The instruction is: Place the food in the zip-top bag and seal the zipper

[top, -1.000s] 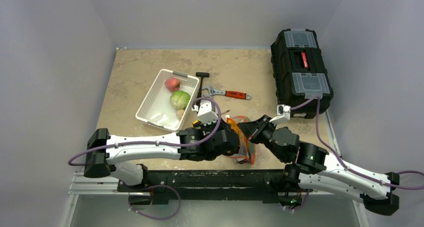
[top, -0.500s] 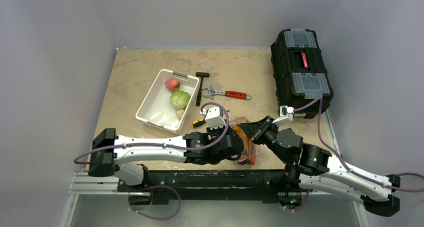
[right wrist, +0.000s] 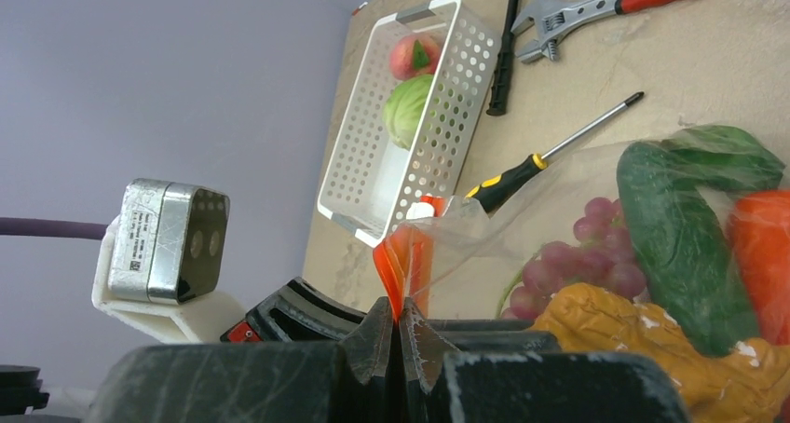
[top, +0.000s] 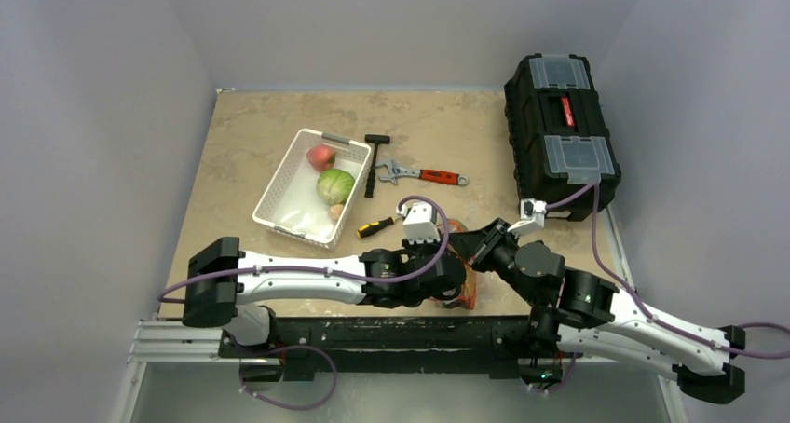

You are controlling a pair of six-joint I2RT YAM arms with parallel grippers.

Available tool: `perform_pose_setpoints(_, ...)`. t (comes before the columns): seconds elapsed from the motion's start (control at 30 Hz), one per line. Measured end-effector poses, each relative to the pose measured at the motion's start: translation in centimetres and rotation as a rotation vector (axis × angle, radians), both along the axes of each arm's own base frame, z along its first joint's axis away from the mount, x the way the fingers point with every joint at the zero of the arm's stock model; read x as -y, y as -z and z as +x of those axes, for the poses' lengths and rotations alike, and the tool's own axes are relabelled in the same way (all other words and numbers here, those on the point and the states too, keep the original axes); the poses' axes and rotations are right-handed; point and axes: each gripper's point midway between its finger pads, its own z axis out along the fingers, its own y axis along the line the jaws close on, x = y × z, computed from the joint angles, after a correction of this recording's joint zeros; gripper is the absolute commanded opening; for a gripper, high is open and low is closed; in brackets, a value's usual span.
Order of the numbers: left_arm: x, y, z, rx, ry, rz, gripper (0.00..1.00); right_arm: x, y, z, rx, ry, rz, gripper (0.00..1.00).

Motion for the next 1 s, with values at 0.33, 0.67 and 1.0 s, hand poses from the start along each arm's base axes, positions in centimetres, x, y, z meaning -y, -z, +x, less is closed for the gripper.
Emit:
perform_pose_setpoints(0.33,-0.8,1.4,-0.7,-0.098,0.173,-0.041,0.66,1.3,-0.1,0.1,0.010,0.031,-0.004,0.00)
perform_pose_setpoints(0.67,-2.1,-3.4,-3.2,-0.072,0.359,-0.102,0.69,1.8,0.2,0.5,0.040,0.050,-0.060,0.00)
perform_pose_setpoints(1.0,-11.9,-12.5,-1.2,0.159,0.445,-0.106,0.85,1.5,0.6,0.6,0.120,-0.005,-0.189,0.00)
